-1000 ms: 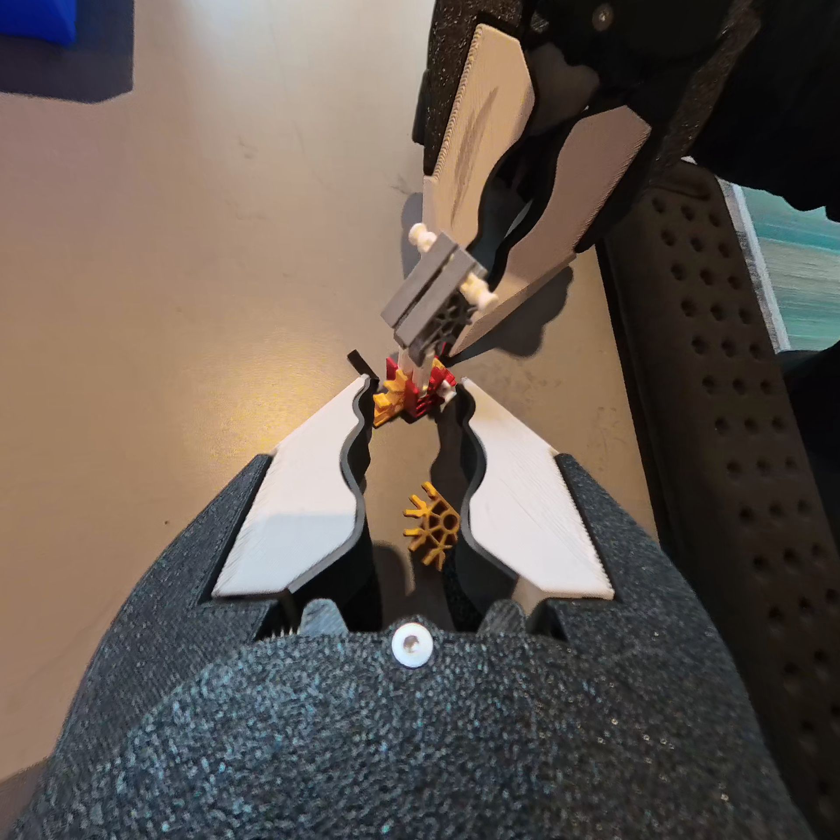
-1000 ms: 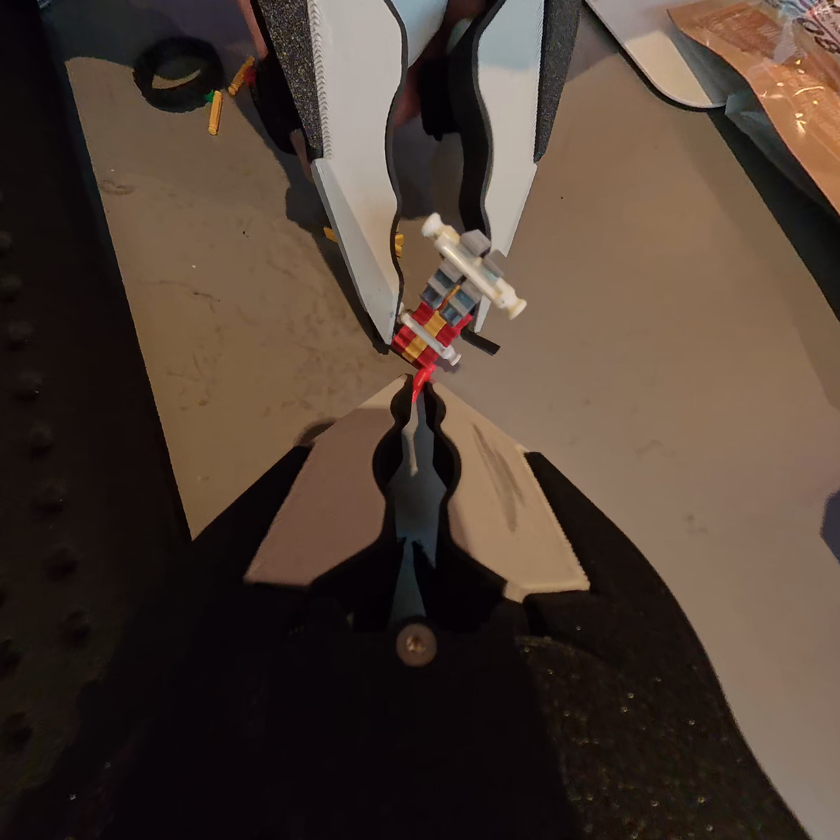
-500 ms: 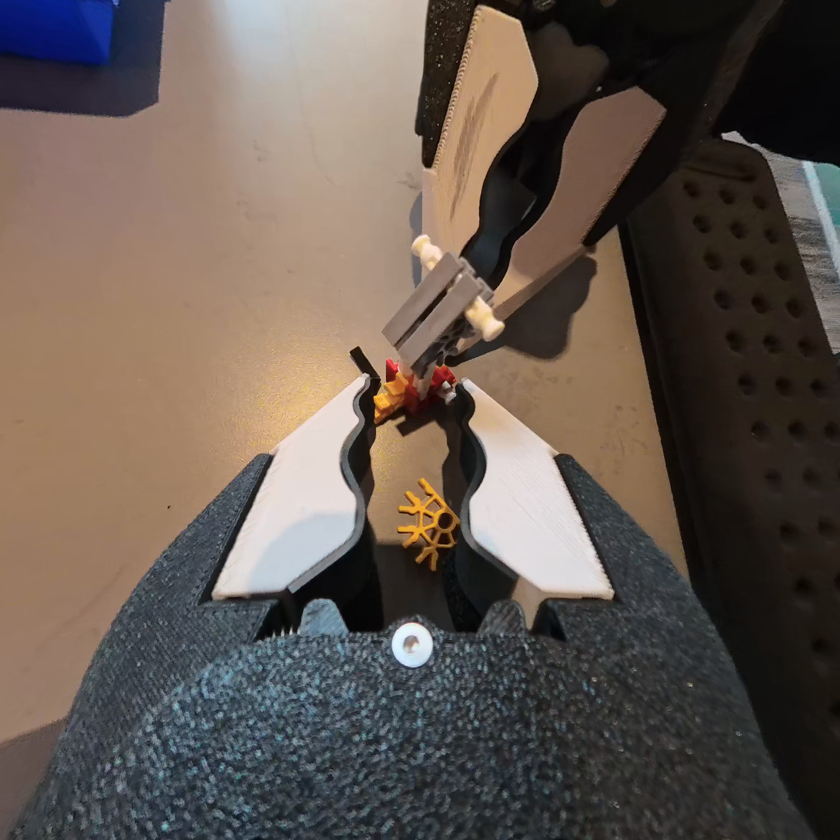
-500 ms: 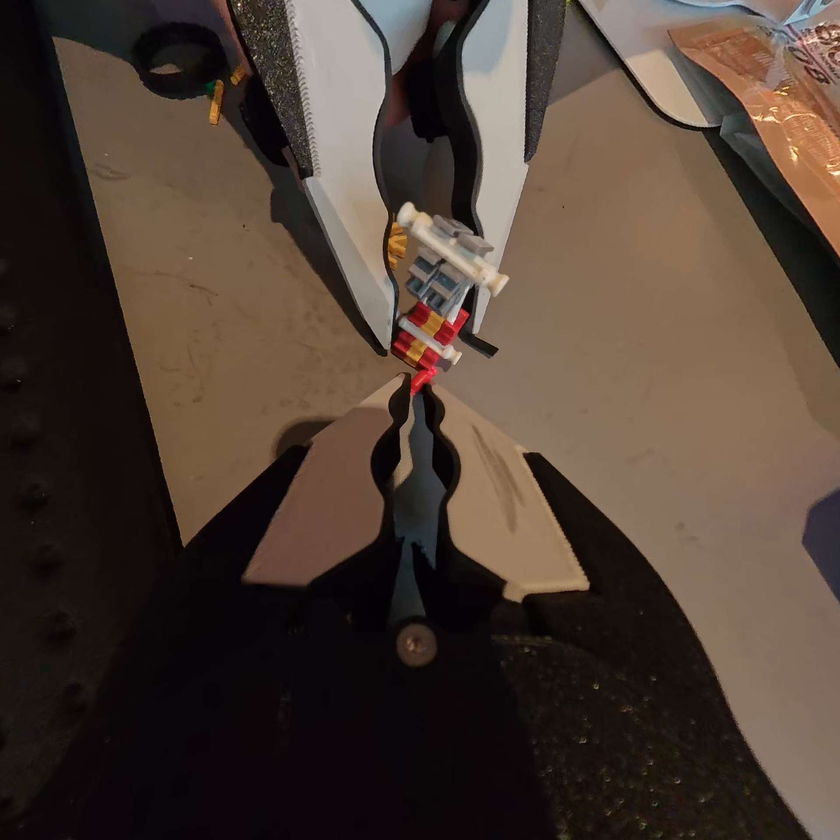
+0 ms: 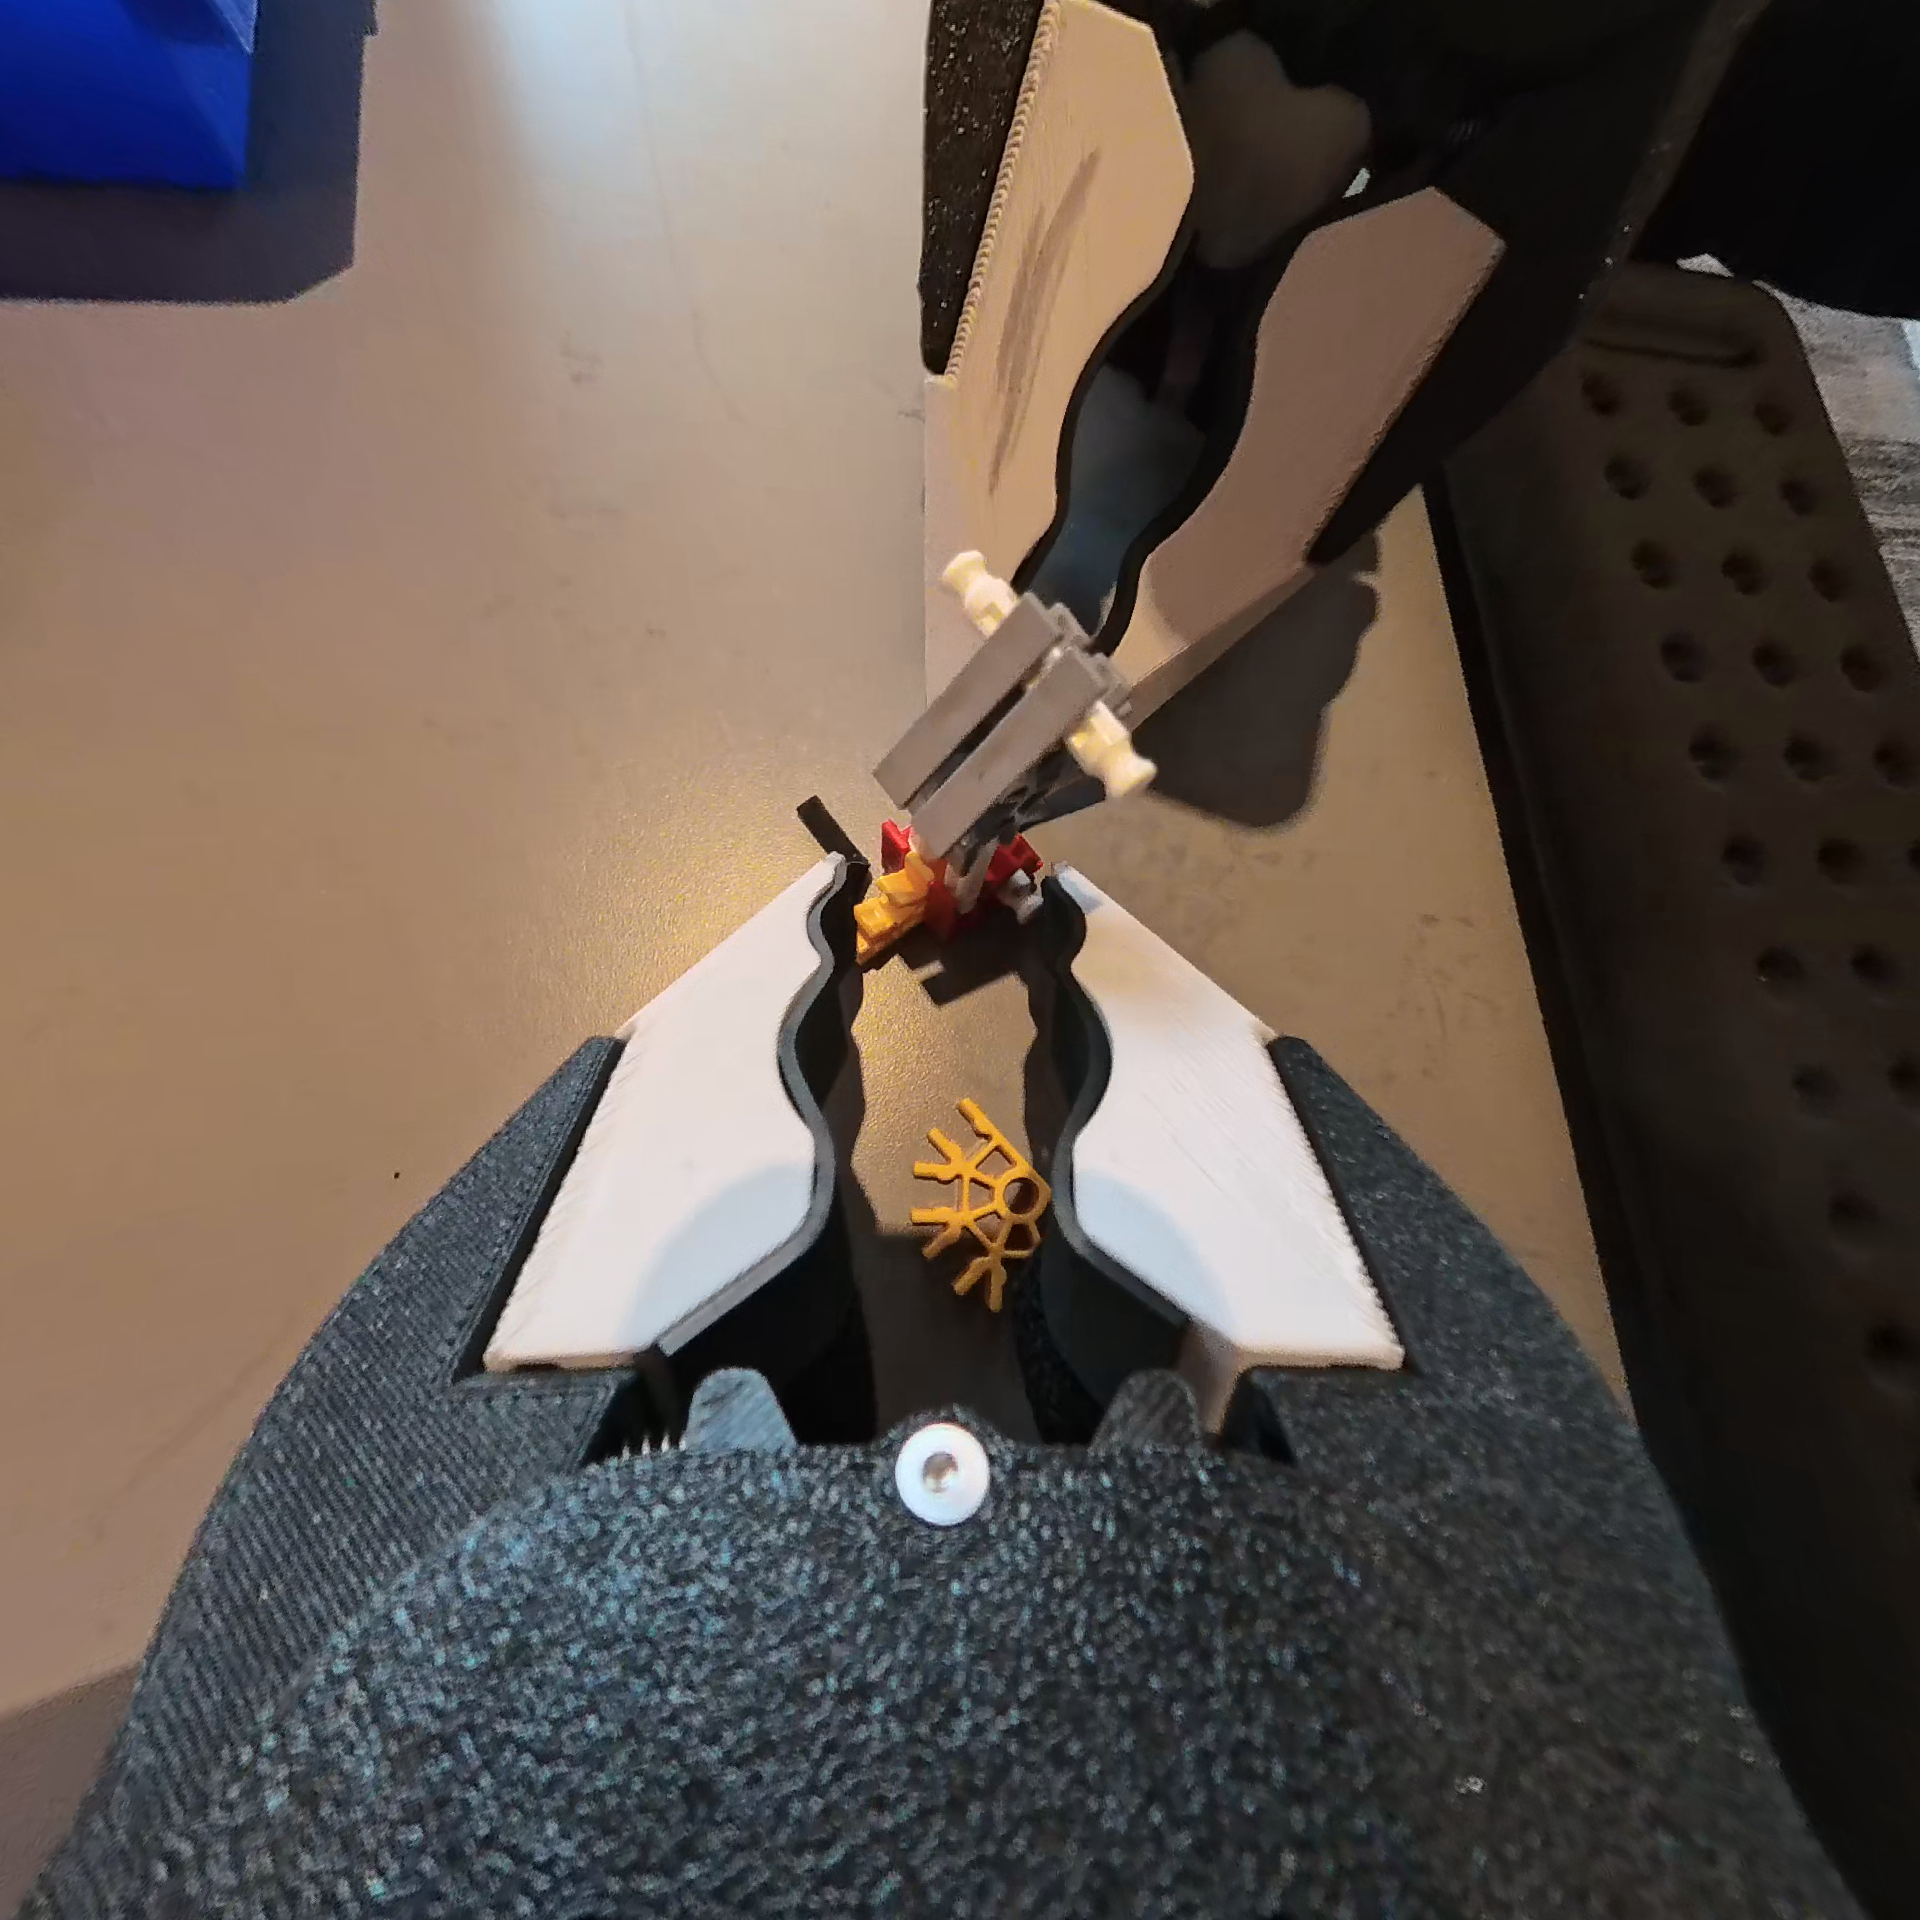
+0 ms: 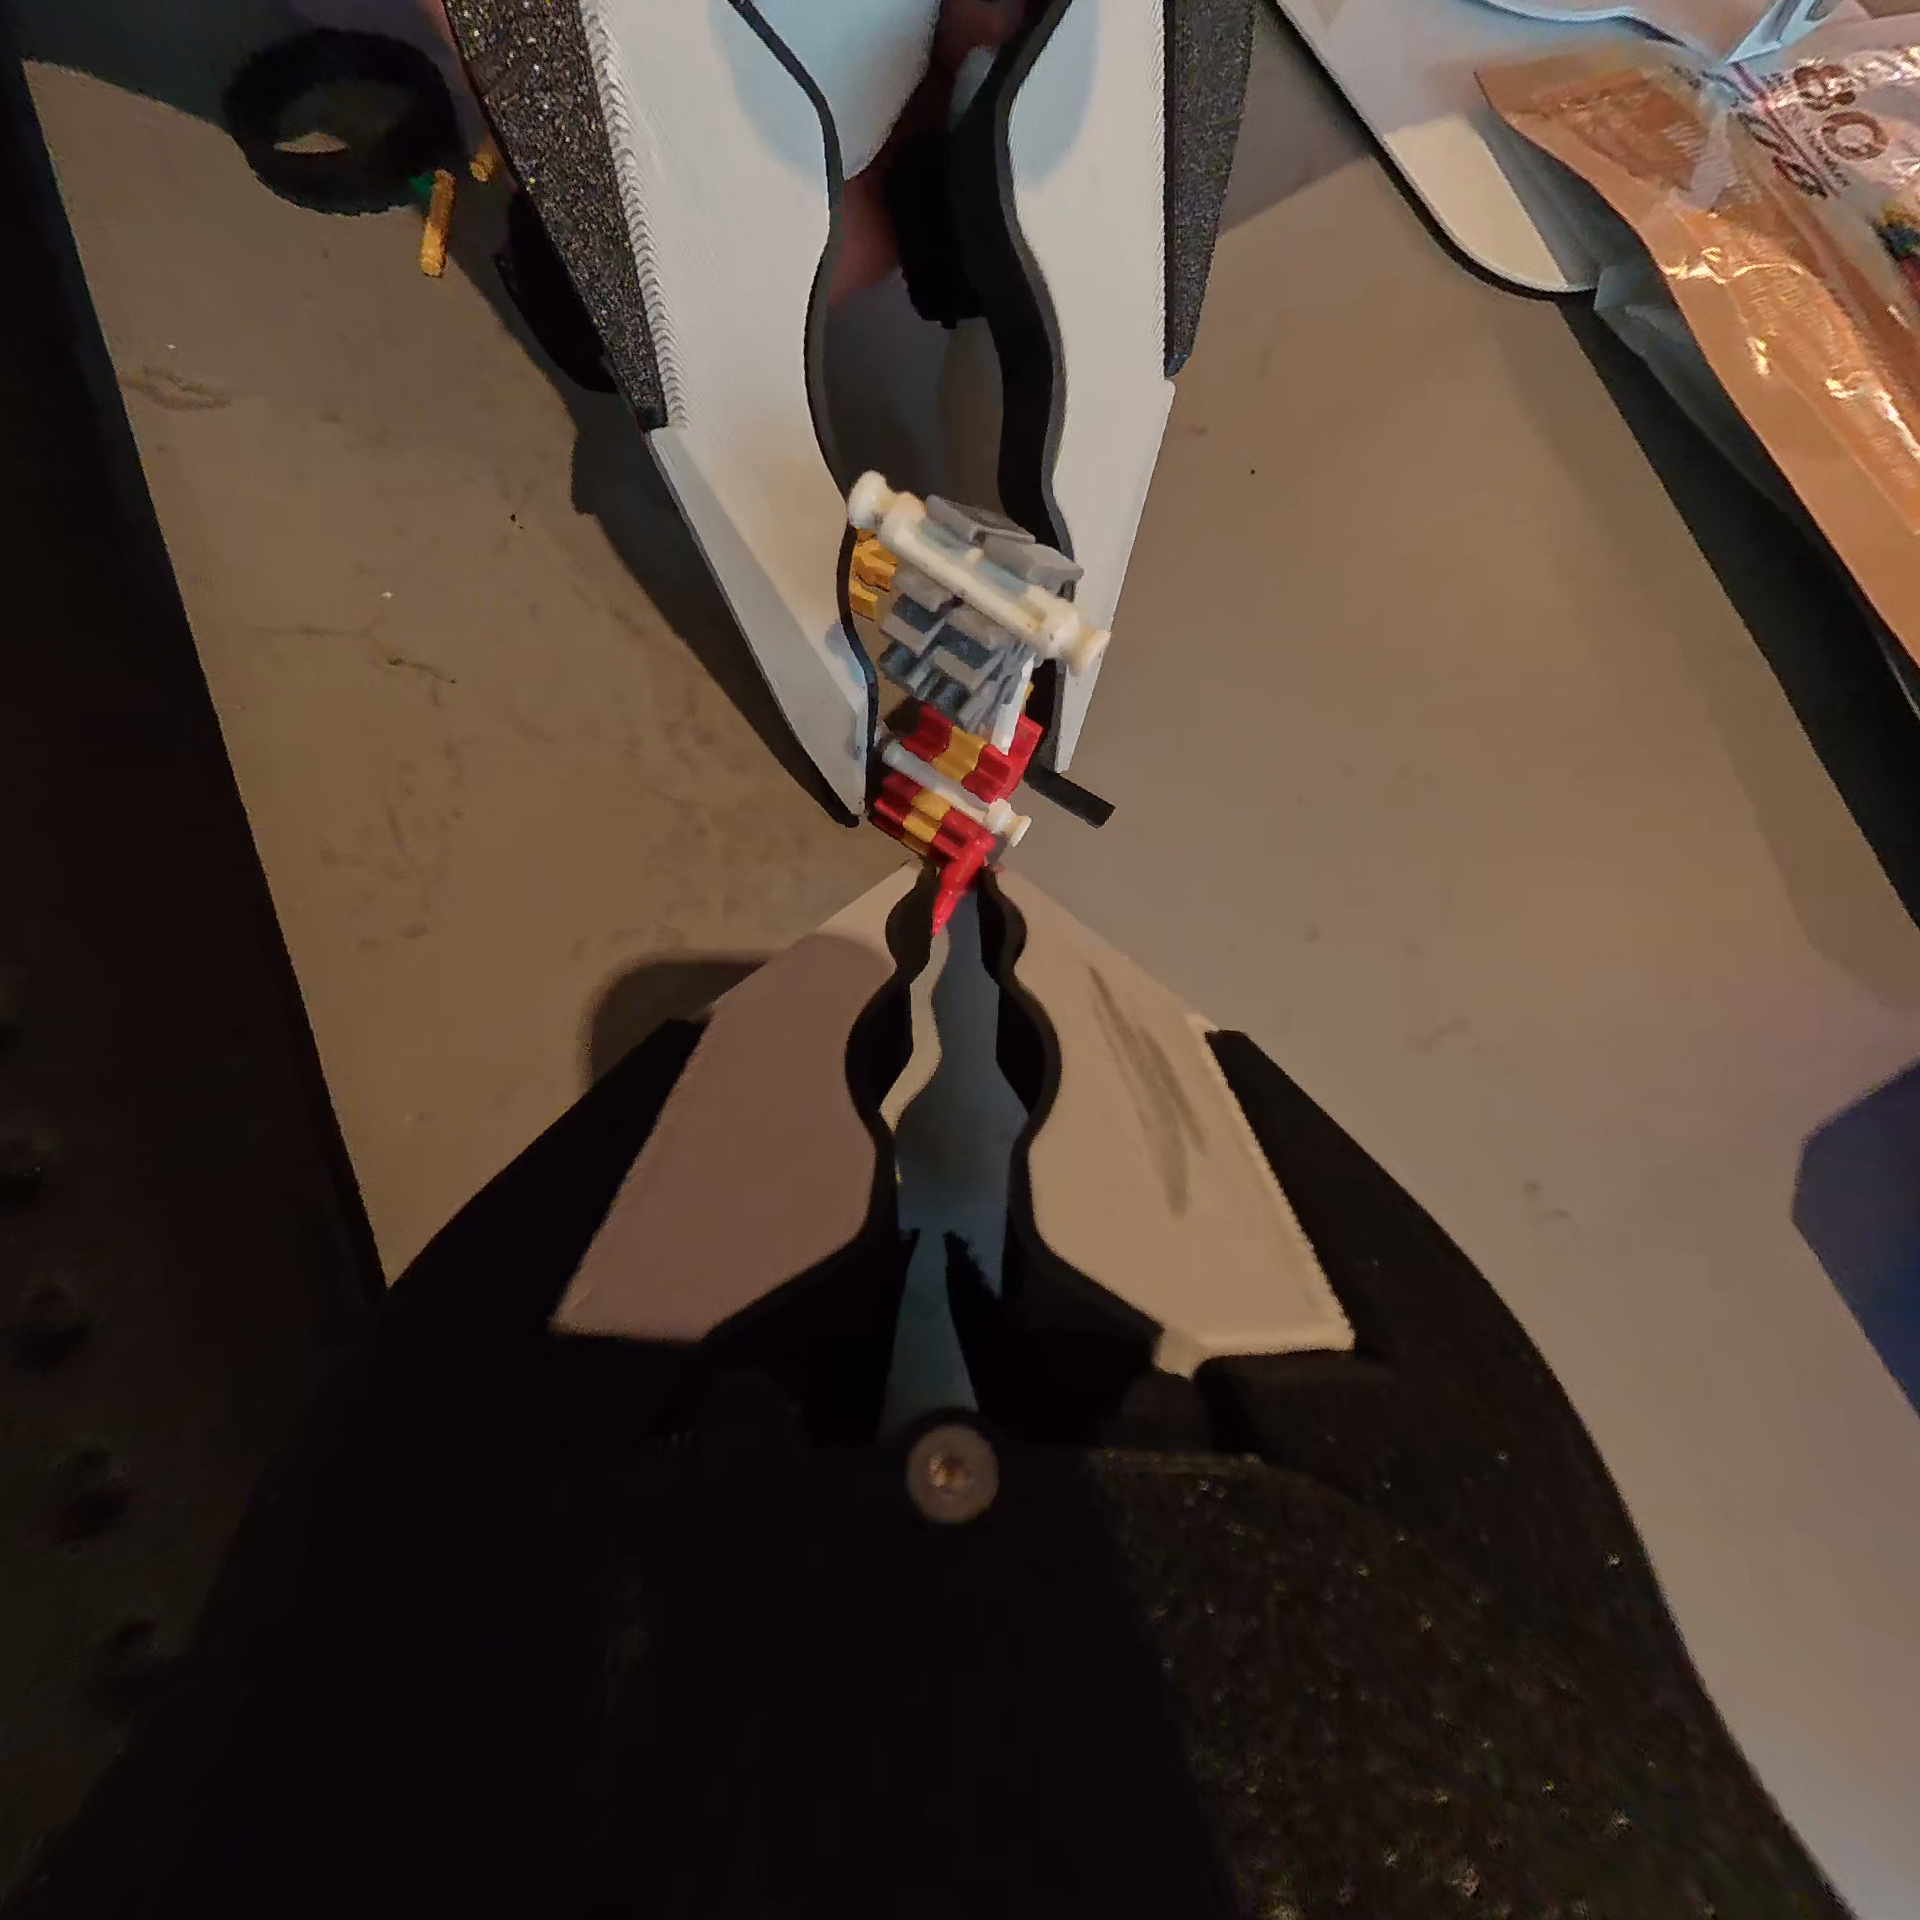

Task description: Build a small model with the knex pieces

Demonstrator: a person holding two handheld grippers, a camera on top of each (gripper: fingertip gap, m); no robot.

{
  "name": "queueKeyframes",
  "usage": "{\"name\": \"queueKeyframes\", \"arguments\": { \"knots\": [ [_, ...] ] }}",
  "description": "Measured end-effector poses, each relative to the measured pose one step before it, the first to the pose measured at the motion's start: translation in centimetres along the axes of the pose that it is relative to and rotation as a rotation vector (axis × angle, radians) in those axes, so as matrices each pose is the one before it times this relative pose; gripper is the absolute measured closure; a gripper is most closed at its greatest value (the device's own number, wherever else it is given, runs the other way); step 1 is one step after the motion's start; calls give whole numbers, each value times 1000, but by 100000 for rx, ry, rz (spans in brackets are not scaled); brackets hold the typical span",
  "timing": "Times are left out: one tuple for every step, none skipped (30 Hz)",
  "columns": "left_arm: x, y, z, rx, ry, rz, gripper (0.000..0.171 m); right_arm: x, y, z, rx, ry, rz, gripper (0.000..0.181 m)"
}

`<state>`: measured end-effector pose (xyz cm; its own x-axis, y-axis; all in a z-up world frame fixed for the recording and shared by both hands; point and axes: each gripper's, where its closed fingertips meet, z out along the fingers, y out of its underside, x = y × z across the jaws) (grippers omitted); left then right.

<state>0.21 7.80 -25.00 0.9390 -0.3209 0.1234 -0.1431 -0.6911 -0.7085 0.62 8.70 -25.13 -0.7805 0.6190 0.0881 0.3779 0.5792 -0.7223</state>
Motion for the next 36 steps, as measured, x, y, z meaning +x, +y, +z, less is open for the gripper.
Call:
{"name": "queueKeyframes", "arguments": {
  "knots": [
    [-3, 24, -4, -97, -282, 547, 138, 15, 4, 2, -26, -266, -230, 175],
    [6, -2, 6, 124, 67, -52, 138, 34, 20, -19, 25, -30, -193, 175],
    [12, -3, 3, 46, 2, 150, 138, 4, 21, -34, 75, -354, 171, 176],
    [36, -3, 13, -35, 100, 353, 138, 11, 14, -37, 88, -591, 319, 176],
    [34, -3, 8, 54, 424, -109, 138, -1, 24, -24, 64, -423, 15, 176],
    [12, -6, -6, 48, 358, -169, 138, 3, 16, -19, 19, -55, -209, 176],
    [12, -4, 3, -9, 189, 31, 138, 11, 18, -17, -32, 104, -88, 176],
    [3, -5, -4, 29, 261, -99, 138, 12, 35, -30, -44, -57, 143, 176],
    [6, -8, -5, 62, 288, -229, 138, 4, 45, -59, 24, -216, 192, 176],
    [-8, -14, -3, 8, 38, 27, 138, 3, 78, -81, 72, -298, 348, 176],
    [-5, -1, 6, -14, -62, 220, 138, -13, 53, -69, 31, -218, 404, 177],
    [9, 3, -5, 25, 85, 83, 138, -9, 15, -13, -38, -68, -27, 177],
    [-12, -13, -5, 72, 289, -287, 138, -59, 1, -3, 24, -427, -120, 177],
    [5, -9, 2, 35, 138, -116, 138, -90, -2, -2, 40, -672, -165, 177],
    [-5, 8, -5, -21, -55, 138, 138, -22, -6, 24, -45, -227, -95, 177],
    [4, -2, 1, 11, 17, -30, 138, -24, 0, 13, -18, -55, -266, 177],
    [-4, -5, 3, -5, 49, -24, 138, -31, 5, 0, -47, -379, -1, 176],
    [7, -9, -3, 2, -2, 41, 138, -21, 5, 11, -85, -768, 531, 176],
    [-5, 8, 0, 89, -48, 60, 138, -10, -7, 19, -59, -655, 319, 176],
    [-2, 5, 7, -38, -241, 261, 138, -6, -4, 11, -46, -444, 255, 176],
    [-3, -4, 6, -48, -339, 361, 138, -7, 3, 1, -39, -188, 31, 176],
    [-3, 16, 9, -19, -274, 239, 138, -18, 4, 13, -82, 172, -482, 176],
    [6, 10, 1, -32, -230, 221, 138, -15, 1, 6, 0, 376, -672, 176],
    [-4, 2, -2, 24, -48, 139, 138, -18, 3, 4, 11, 224, -530, 176],
    [6, -2, 3, 0, 25, 103, 139, -13, -15, 0, 12, -196, -284, 176],
    [-3, 5, 0, -48, -24, 124, 139, -10, -15, 13, 39, -405, -633, 176],
    [-7, 1, 8, 18, 56, -119, 139, -16, -28, 9, 62, -424, -772, 176],
    [-2, 5, -1, -9, -94, 156, 139, -11, -18, 12, 35, -102, -721, 176],
    [6, 4, -3, 47, -91, 101, 139, -13, -1, 9, 18, 144, -441, 176],
    [-7, -12, 8, 71, -134, -36, 139, -10, -6, 3, -10, 115, -219, 176],
    [-3, 18, 11, -28, -424, 392, 139, -13, -6, 3, -12, 95, -220, 176],
    [8, -4, 6, 101, -329, 178, 139, -16, -11, 5, 25, 50, -267, 176],
    [-2, -3, -3, 104, -126, 10, 139, -1, -11, 8, 19, -42, -342, 176],
    [-9, -6, 10, -32, -94, 159, 139, -12, -10, 8, 47, -231, -177, 177],
    [9, -1, -3, 54, 43, 6, 139, -3, -17, 17, 27, -182, -156, 176],
    [-3, 8, 4, 45, -27, 28, 139, -9, -13, 6, 32, 11, -439, 177]
  ]
}}
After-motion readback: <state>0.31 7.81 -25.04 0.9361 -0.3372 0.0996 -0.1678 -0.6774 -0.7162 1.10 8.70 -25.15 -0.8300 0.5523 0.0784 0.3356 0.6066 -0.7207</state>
